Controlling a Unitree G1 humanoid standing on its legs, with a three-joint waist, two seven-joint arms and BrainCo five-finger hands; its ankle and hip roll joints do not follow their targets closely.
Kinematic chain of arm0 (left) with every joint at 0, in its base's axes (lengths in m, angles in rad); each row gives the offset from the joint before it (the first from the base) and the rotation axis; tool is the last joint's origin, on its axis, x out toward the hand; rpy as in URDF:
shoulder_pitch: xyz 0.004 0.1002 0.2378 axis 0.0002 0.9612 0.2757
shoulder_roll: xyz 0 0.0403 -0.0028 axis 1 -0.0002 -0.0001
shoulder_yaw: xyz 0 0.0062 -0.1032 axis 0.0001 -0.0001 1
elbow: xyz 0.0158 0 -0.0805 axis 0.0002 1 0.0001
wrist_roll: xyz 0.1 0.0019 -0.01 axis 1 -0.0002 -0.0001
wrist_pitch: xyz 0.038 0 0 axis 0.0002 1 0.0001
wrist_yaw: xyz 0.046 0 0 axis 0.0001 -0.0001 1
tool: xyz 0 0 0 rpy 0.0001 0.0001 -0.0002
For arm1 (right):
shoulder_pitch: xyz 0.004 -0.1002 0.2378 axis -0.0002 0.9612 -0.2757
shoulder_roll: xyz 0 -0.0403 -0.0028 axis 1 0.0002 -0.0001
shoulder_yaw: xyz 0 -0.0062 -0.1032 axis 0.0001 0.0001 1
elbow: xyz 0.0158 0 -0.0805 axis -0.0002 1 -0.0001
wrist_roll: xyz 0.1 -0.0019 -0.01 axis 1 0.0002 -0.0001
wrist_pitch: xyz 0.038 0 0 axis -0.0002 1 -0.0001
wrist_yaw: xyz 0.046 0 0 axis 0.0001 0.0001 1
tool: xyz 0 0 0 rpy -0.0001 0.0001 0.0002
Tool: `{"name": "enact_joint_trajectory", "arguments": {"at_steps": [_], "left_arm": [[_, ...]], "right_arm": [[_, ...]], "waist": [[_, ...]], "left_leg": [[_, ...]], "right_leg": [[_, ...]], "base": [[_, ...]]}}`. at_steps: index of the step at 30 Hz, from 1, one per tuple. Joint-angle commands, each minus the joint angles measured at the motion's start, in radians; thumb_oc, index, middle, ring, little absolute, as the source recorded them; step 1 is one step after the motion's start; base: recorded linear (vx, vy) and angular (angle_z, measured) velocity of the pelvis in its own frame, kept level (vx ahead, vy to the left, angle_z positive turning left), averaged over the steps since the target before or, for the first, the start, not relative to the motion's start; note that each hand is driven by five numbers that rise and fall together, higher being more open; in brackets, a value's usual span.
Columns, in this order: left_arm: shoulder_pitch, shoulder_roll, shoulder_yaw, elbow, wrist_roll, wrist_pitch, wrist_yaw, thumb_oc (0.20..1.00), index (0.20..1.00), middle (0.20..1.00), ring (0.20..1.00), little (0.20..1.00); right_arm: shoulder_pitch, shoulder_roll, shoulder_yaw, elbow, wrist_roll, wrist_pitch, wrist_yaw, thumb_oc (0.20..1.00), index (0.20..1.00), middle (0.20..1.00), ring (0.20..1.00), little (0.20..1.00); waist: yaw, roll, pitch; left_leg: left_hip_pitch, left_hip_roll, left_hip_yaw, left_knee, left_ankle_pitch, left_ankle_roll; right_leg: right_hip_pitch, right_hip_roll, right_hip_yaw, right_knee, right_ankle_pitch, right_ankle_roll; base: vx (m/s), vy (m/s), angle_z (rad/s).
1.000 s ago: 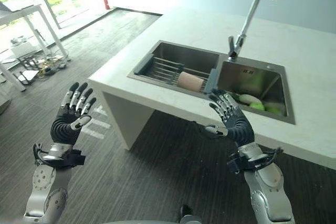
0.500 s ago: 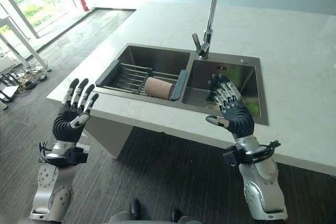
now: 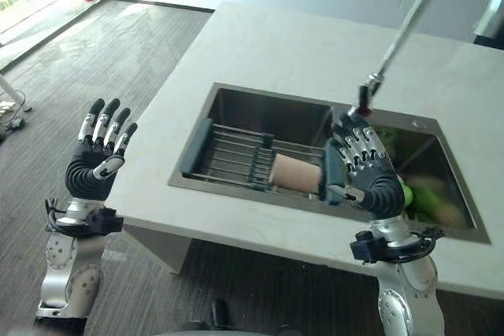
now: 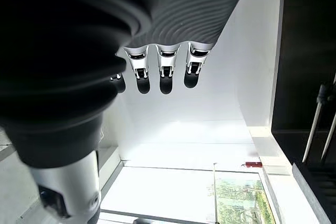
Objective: Place the dishes in the dishwasher.
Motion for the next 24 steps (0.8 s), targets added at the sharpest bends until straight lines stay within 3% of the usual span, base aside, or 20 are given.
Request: {"name": "enact_joint_trajectory", "arguments": {"at_steps": [1,5,8,13,24], "left_arm": [[0.051,0.028,0.023,-0.095,0.036,-0.017,-0.003,1.0,1.0,1.0,1.0,1.0],[0.027,0.062,0.003,-0.105,0.153,-0.047,0.05,1.0,1.0,1.0,1.0,1.0],[0.002,0.082,-0.003,-0.112,0.203,-0.072,0.058,1.0,1.0,1.0,1.0,1.0],[-0.022,0.081,-0.045,-0.118,0.229,-0.103,0.059,1.0,1.0,1.0,1.0,1.0],[-0.025,0.095,-0.054,-0.106,0.255,-0.102,0.071,1.0,1.0,1.0,1.0,1.0]], "right_arm": [[-0.059,-0.011,0.021,0.02,0.011,-0.026,-0.034,1.0,1.0,1.0,1.0,1.0],[-0.103,-0.016,0.052,0.052,0.035,-0.017,-0.026,1.0,1.0,1.0,1.0,1.0],[-0.123,-0.022,0.056,0.06,0.038,-0.019,-0.027,1.0,1.0,1.0,1.0,1.0],[-0.141,-0.044,0.05,0.068,0.052,0.009,-0.074,1.0,1.0,1.0,1.0,1.0],[-0.094,-0.039,0.047,0.06,0.061,0.042,-0.056,1.0,1.0,1.0,1.0,1.0]], "waist": [[0.023,0.002,-0.067],[0.022,0.001,-0.057],[0.015,0.001,-0.047],[-0.005,-0.002,-0.069],[-0.06,0.02,-0.092]], "left_leg": [[0.009,0.081,-0.054,0.003,-0.057,-0.078],[0.023,0.098,-0.006,0.003,-0.074,-0.098],[0.032,0.104,0.013,0.003,-0.089,-0.101],[0.053,0.135,0.036,0.003,-0.1,-0.114],[0.092,0.19,0.063,0.003,-0.088,-0.153]], "right_leg": [[0.047,0.027,-0.05,-0.036,0.125,-0.005],[-0.014,0.029,-0.14,-0.164,0.167,-0.005],[-0.046,0.014,-0.147,-0.19,0.209,0.002],[0.008,0.073,-0.14,-0.292,0.14,-0.01],[0.058,0.141,-0.097,-0.336,0.108,-0.052]], "base": [[0.07,0.152,0.03],[-0.02,-0.037,-0.47],[-0.02,-0.15,-0.65],[0.02,-0.228,-0.07],[0.02,-0.209,-0.08]]}}
